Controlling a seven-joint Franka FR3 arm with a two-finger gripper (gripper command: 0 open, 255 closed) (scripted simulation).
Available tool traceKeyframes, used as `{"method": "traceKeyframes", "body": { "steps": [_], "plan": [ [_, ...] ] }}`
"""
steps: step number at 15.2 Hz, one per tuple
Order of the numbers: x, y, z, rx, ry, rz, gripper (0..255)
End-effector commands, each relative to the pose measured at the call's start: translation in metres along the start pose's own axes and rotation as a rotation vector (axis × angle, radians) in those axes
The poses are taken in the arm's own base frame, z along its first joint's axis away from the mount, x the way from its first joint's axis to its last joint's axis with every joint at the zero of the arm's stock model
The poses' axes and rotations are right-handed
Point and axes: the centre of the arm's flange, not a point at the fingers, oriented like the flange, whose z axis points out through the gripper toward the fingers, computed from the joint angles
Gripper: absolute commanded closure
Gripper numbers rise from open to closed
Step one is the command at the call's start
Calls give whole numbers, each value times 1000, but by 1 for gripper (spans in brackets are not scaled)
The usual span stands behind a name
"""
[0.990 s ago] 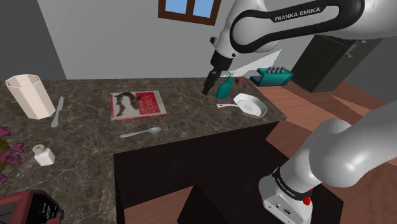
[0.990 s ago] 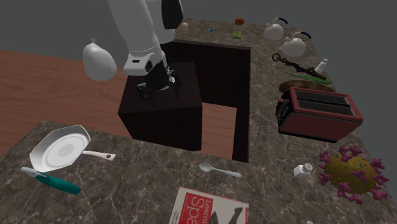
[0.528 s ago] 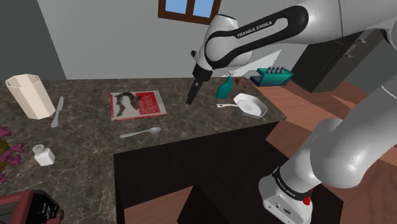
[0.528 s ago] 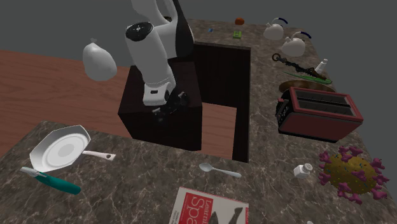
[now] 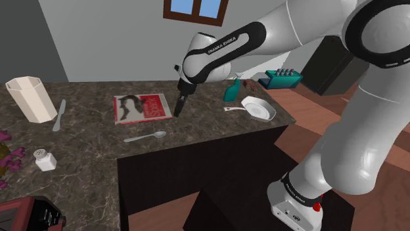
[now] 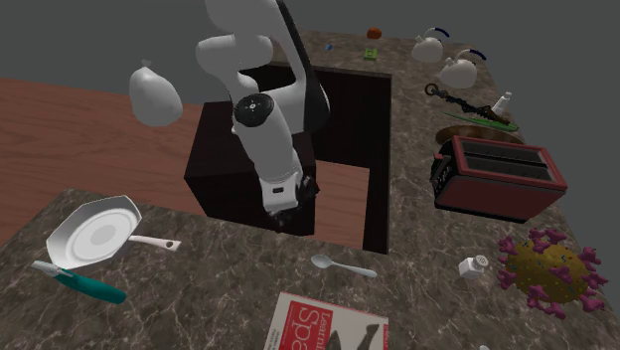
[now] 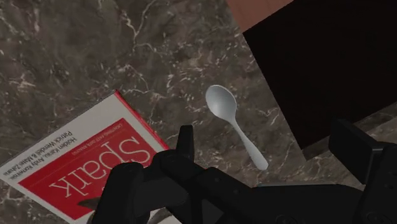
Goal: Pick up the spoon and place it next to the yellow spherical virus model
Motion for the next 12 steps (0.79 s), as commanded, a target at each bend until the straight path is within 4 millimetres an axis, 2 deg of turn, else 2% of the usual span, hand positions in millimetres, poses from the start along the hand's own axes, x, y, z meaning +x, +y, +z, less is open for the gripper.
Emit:
{"method": "traceKeyframes", "body": {
  "steps": [1, 12],
  "plan": [
    [12, 1, 25, 9, 4, -39, 0],
    [95, -10, 141, 56, 22, -246, 0]
  ]
}}
